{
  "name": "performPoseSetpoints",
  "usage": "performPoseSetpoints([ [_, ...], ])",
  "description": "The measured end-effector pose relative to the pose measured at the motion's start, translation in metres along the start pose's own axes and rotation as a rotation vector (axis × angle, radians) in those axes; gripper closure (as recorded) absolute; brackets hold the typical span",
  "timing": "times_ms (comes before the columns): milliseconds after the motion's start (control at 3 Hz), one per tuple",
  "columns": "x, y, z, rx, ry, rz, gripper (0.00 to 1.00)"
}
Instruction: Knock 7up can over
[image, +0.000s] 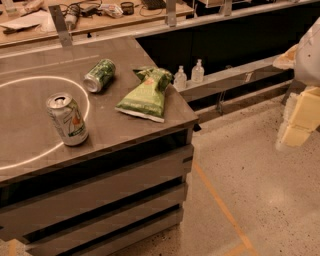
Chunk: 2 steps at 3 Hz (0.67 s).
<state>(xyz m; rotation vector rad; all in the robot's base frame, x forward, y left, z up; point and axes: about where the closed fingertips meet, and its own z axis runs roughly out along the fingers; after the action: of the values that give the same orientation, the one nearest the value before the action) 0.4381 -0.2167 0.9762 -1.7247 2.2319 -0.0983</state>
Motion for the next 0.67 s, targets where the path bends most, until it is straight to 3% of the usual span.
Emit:
performPoseSetpoints([
  [333, 0.0, 0.0, 0.0, 0.0, 0.0, 0.0, 0.0],
  [667, -0.032, -0.006, 0.003, -0.008, -0.081, -0.055, 0.0],
])
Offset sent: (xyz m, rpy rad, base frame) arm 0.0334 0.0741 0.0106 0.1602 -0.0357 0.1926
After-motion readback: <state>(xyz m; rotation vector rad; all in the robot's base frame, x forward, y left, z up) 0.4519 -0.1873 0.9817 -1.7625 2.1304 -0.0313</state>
